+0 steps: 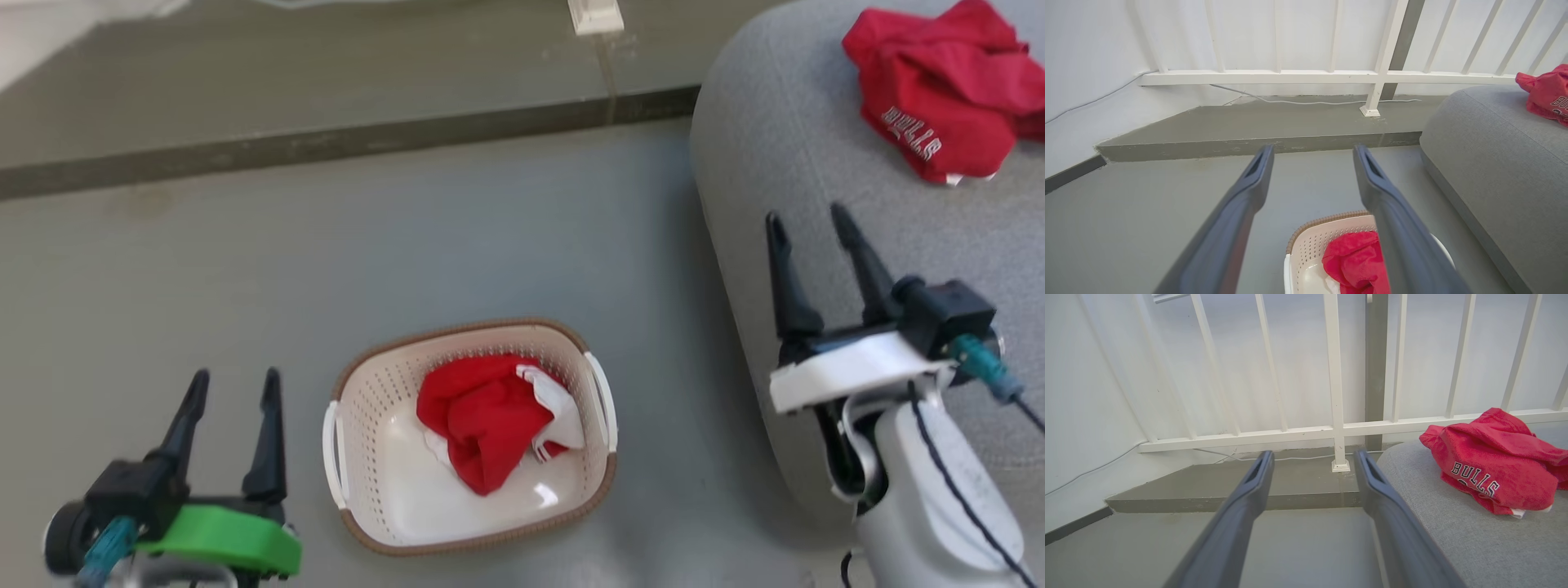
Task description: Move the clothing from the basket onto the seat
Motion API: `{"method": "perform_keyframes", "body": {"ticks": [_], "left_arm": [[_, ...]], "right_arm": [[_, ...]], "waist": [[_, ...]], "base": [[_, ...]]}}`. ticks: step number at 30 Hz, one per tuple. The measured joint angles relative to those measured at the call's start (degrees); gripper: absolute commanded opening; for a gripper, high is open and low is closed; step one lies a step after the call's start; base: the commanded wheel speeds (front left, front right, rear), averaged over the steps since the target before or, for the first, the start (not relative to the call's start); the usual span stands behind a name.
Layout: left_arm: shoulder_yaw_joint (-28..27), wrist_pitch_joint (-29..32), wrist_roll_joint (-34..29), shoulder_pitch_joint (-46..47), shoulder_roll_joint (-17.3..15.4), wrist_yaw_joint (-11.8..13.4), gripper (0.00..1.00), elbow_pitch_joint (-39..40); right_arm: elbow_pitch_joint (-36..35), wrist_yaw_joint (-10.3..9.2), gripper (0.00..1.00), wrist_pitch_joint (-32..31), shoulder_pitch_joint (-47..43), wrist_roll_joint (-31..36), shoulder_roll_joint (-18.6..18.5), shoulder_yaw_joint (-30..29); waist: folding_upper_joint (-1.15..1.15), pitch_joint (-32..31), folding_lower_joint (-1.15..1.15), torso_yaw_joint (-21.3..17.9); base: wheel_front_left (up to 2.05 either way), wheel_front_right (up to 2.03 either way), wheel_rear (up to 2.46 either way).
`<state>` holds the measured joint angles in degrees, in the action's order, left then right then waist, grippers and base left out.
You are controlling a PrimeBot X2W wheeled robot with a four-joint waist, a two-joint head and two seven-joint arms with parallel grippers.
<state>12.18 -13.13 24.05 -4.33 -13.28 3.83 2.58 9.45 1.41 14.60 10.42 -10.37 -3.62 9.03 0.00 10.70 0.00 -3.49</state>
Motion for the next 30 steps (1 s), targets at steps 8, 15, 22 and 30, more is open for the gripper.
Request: {"method": "perform_keyframes", "body": {"ticks": [8, 15, 22, 30], "left_arm": [[4.9, 3.4, -1.2, 8.9, 1.0, -2.2, 1.0, -4.2], [9.9, 7.1, -4.8, 16.7, 1.4, -4.4, 1.0, -9.7], [12.4, 9.7, -7.0, 23.9, 2.9, -6.0, 1.0, -15.2], [15.7, 12.0, -8.8, 30.0, 4.0, -7.4, 1.0, -20.7]], "right_arm": [[-3.2, -1.01, 1.0, 0.0, 6.1, 0.0, -0.8, -3.1], [-5.9, -2.01, 1.0, 0.0, 11.0, 0.1, -2.7, -6.1], [-8.5, -2.59, 1.0, 0.0, 15.8, 0.3, -4.8, -8.9], [-11.4, -3.01, 1.0, 0.0, 20.8, -0.2, -5.2, -10.0]], "waist": [[0.0, 6.9, 0.0, -0.7], [0.0, 12.6, -0.01, -1.2], [0.0, 18.3, -0.01, -1.5], [0.0, 24.8, -0.01, -2.2]], "base": [[0.0, 0.0, 0.0], [0.0, 0.0, 0.0], [0.0, 0.0, 0.0], [0.0, 0.0, 0.0]]}}
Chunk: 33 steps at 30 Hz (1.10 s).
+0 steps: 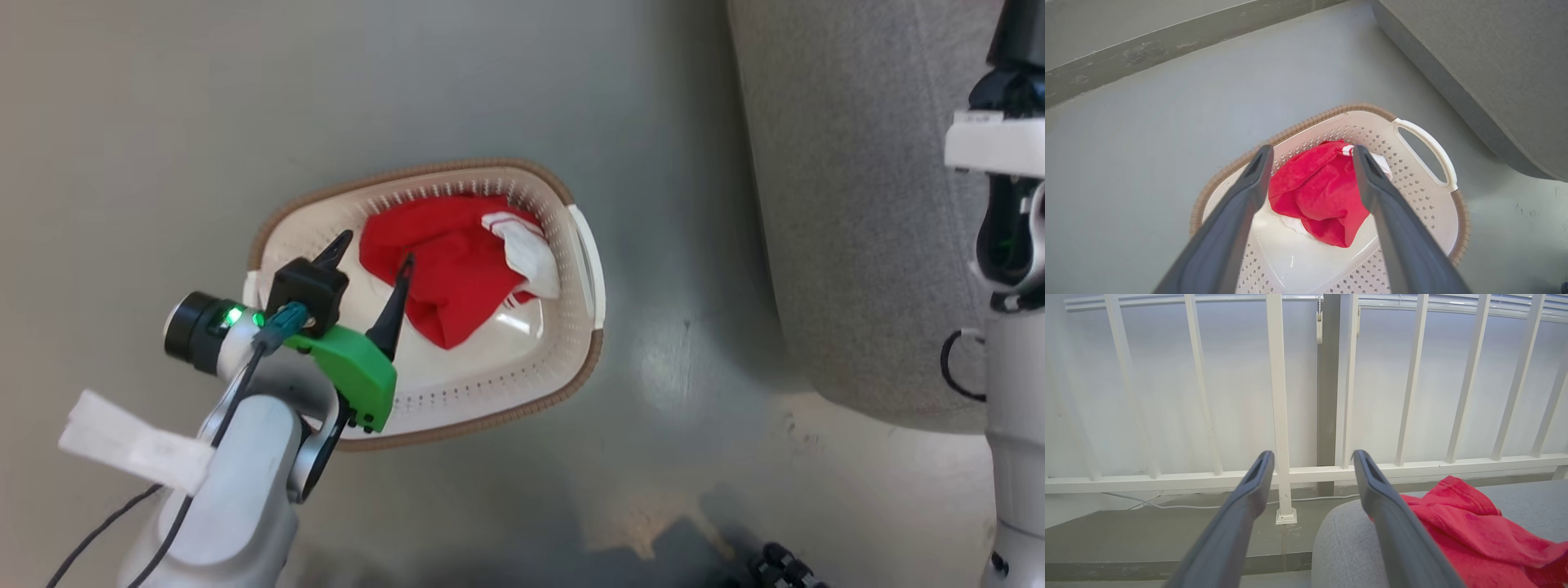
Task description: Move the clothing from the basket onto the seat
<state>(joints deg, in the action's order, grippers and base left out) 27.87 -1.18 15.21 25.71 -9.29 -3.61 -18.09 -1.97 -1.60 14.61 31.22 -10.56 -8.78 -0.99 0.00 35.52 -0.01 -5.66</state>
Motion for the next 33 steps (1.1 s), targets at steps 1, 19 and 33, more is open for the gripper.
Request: {"method": "perform_keyframes", "body": {"ticks": [1, 19, 33], "left_arm": [[0.3, 0.2, -0.1, 0.6, 0.2, -0.3, 1.0, -0.6], [7.7, 1.9, -6.7, 10.5, 0.8, -2.5, 1.0, -9.9], [9.8, 1.4, -9.0, 15.4, -0.2, -3.2, 1.0, -17.2]], "right_arm": [[-0.3, 0.0, 1.0, 0.0, 0.6, 0.0, 0.0, 0.0], [-4.9, 0.07, 1.0, 0.1, 10.4, -0.5, 1.2, -0.2], [-5.1, 0.08, 1.0, 0.1, 12.4, -0.6, 3.0, -0.3]], "waist": [[0.0, 0.8, 0.0, -0.1], [0.0, 14.5, 0.0, -3.1], [0.0, 21.1, 0.0, -6.6]], "base": [[0.0, 0.0, 0.0], [0.0, 0.0, 0.0], [0.0, 0.0, 0.0]]}}
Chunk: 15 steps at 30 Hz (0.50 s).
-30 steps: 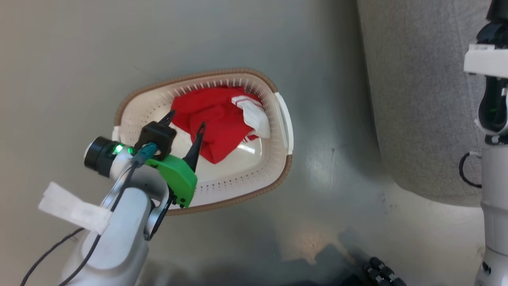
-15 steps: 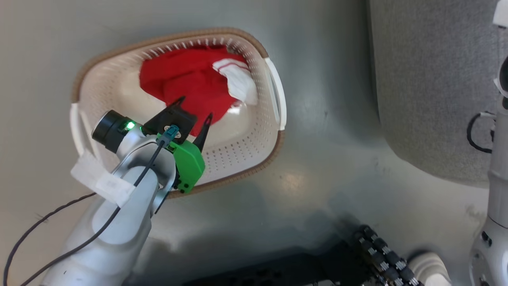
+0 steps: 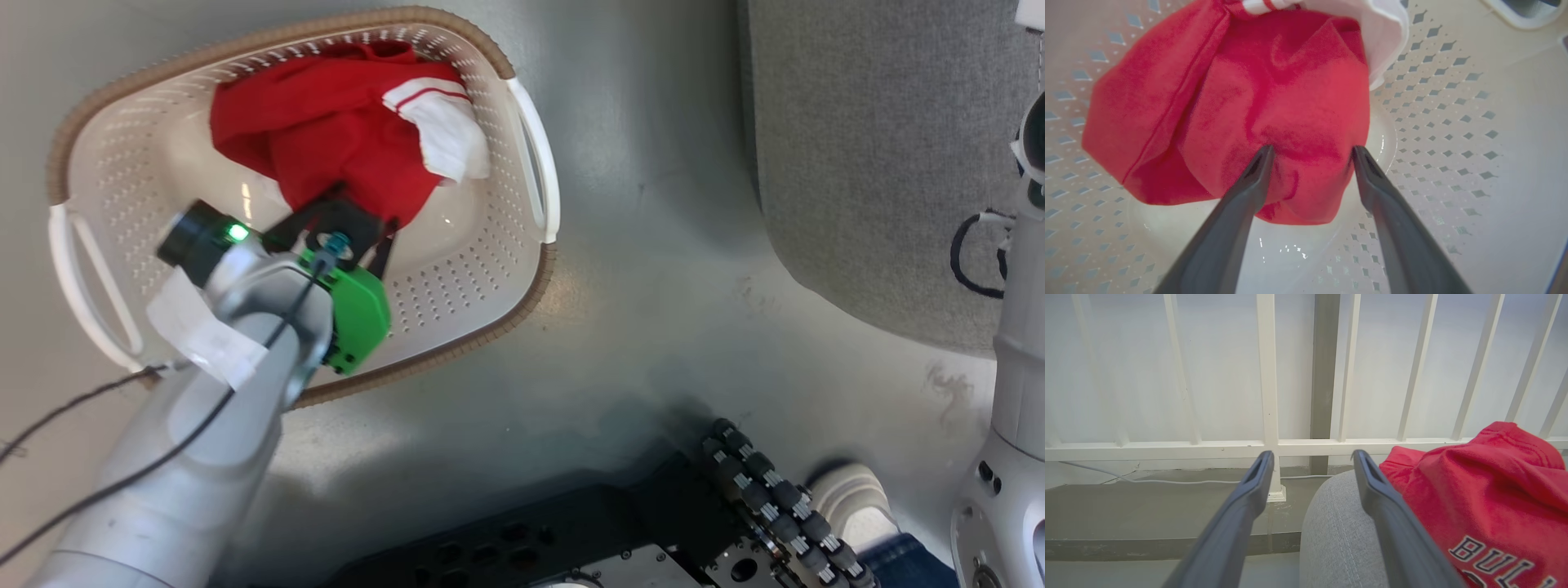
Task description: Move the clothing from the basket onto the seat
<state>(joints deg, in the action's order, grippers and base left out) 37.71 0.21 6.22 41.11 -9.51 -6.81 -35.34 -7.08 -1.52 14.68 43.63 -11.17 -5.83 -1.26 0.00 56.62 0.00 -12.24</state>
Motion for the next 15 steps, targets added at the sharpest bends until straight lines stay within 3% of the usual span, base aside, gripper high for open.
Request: {"method": "perform_keyframes", "body": {"ticks": [8, 9, 11, 15], "left_arm": [[1.2, -1.5, -1.4, 2.7, -0.5, 0.0, 1.0, -4.1], [1.2, -1.8, -1.5, 2.8, -0.5, 0.0, 0.52, -4.7], [1.3, -2.4, -1.5, 3.1, -0.5, 0.0, 0.0, -5.2], [1.4, -3.9, -1.6, 4.0, 0.0, 0.0, 0.0, -6.0]], "right_arm": [[-0.2, 0.0, 1.0, 0.0, 0.7, 0.0, 0.4, -0.7], [-0.2, 0.0, 1.0, 0.0, 0.7, 0.0, 0.4, -0.7], [-0.2, 0.0, 1.0, 0.0, 0.7, 0.1, 0.4, -0.8], [-0.2, 0.02, 1.0, 0.0, 0.7, 0.1, 0.5, -1.2]], "waist": [[0.0, 1.6, 0.0, -1.3], [0.0, 1.7, 0.0, -1.4], [0.0, 1.7, 0.0, -1.4], [0.0, 1.6, 0.0, -1.4]], "base": [[0.0, 0.0, 0.0], [0.0, 0.0, 0.0], [0.0, 0.0, 0.0], [0.0, 0.0, 0.0]]}}
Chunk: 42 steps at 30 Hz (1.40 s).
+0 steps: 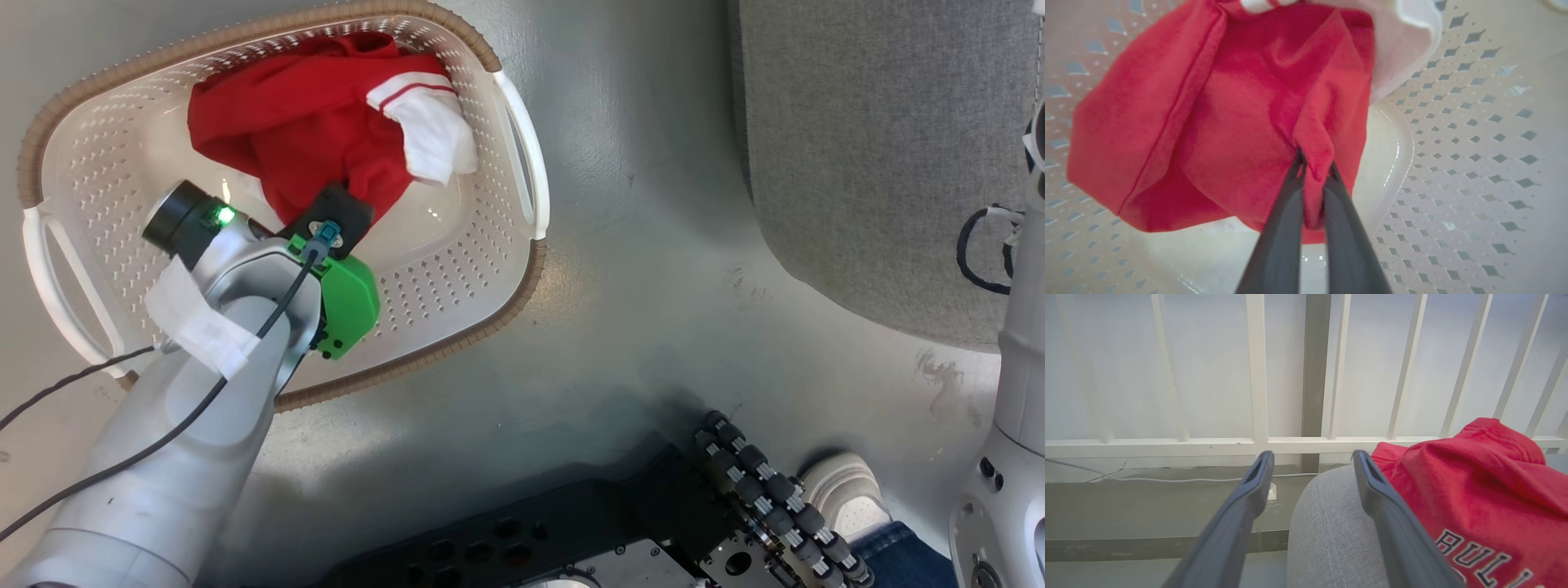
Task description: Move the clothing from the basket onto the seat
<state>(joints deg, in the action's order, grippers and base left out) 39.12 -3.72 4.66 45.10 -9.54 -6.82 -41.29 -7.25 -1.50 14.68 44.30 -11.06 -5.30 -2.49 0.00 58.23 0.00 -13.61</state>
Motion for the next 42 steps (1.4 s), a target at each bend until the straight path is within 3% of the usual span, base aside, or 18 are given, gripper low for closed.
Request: {"method": "perform_keyframes", "body": {"ticks": [17, 42], "left_arm": [[1.0, -8.8, 1.3, 0.6, 3.7, -0.3, 0.0, -1.0], [-4.4, -10.5, 8.8, 0.8, 5.8, -0.3, 0.0, 6.1]], "right_arm": [[3.6, 0.99, 1.0, 0.0, -1.0, 1.5, 0.3, -1.1], [15.5, 4.5, 1.0, 0.2, -13.4, 4.1, 0.9, 0.5]], "waist": [[0.0, -4.9, 0.0, 2.4], [0.0, -22.7, 0.01, 10.0]], "base": [[0.0, 0.0, 0.0], [0.0, 0.0, 0.0]]}}
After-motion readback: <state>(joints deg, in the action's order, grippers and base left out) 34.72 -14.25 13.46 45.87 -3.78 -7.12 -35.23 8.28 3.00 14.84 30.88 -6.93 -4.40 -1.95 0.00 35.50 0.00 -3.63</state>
